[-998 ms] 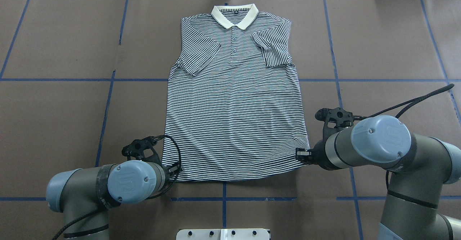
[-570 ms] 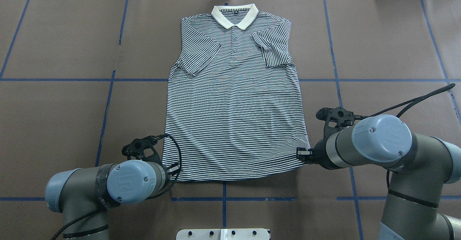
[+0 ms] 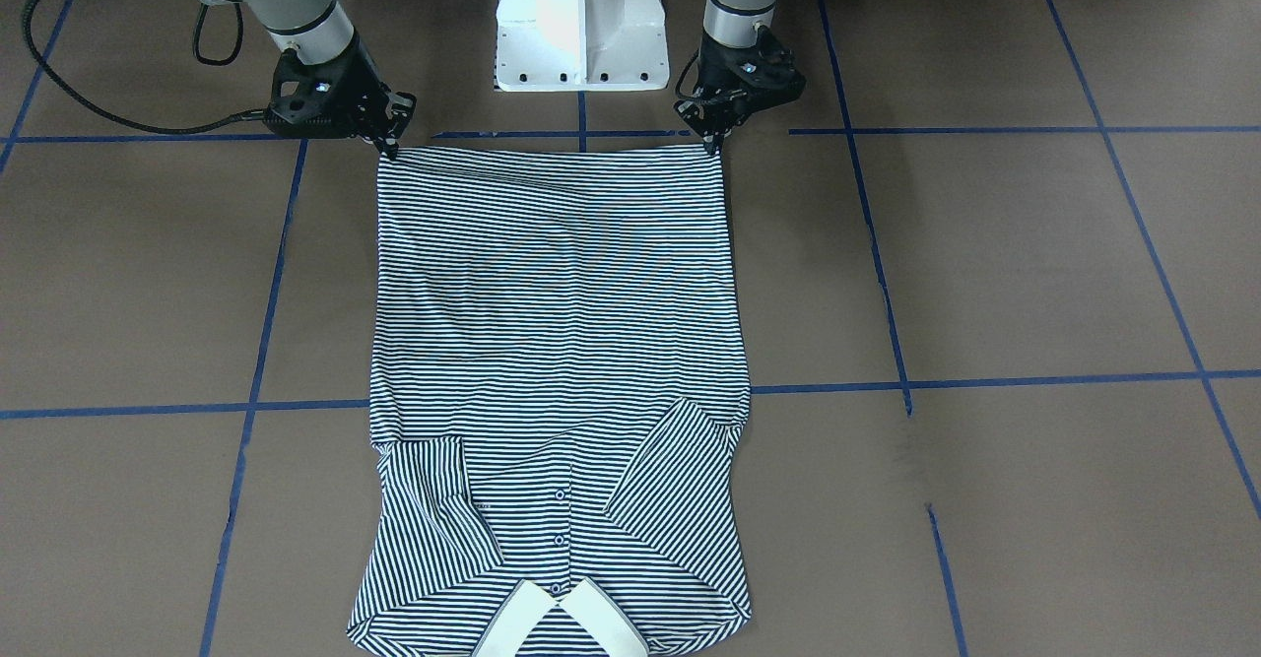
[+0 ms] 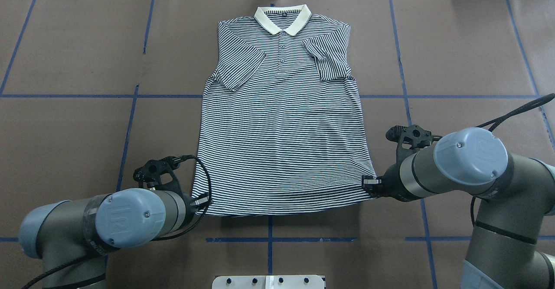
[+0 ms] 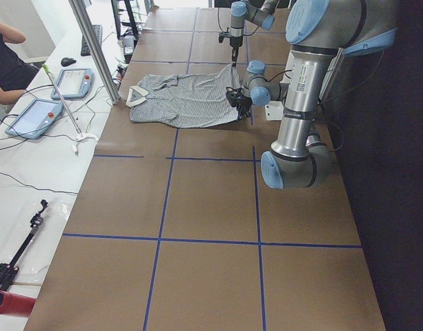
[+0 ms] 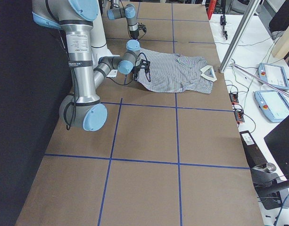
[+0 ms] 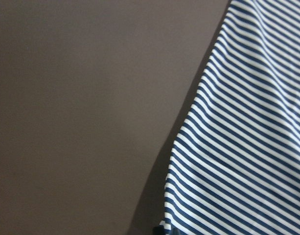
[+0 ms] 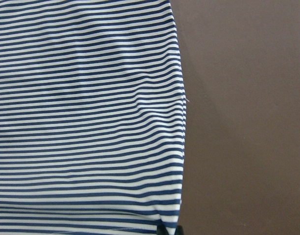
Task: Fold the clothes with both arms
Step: 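Lift the hem with both grippers and fold it toward the collar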
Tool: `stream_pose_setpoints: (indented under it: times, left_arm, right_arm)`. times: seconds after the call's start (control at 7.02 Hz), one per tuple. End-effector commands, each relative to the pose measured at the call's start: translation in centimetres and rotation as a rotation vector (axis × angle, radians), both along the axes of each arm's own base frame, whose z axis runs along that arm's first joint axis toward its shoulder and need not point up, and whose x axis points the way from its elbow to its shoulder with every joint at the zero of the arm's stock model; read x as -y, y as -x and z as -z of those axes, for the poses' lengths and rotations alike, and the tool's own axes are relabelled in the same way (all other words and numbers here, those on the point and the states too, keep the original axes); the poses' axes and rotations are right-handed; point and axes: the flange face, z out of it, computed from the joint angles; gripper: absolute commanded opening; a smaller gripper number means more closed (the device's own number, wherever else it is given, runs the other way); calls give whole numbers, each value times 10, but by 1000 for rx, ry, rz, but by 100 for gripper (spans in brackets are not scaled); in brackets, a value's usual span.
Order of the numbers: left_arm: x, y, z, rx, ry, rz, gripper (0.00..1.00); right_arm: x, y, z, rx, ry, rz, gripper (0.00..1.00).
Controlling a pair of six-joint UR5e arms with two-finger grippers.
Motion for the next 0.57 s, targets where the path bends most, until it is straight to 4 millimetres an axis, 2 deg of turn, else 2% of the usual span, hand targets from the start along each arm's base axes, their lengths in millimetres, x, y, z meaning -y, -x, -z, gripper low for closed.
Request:
stream_pose_setpoints:
  times: [0.0, 0.14, 0.29, 0.43]
  left_arm:
    - [-24, 41, 33, 9, -25, -55, 0]
    - [-63, 37, 43, -14, -27, -133, 0]
    - [-104, 47, 48, -34, -29, -220, 0]
    - [-134, 52, 60, -70, -27, -283, 0]
  right_arm:
    - [-15, -23, 8, 44, 38, 58, 0]
    - [-23, -25, 17, 74, 59, 100, 0]
    - [-44, -26, 31, 111, 74, 170, 0]
    - [-76, -20, 42, 134, 75, 250, 0]
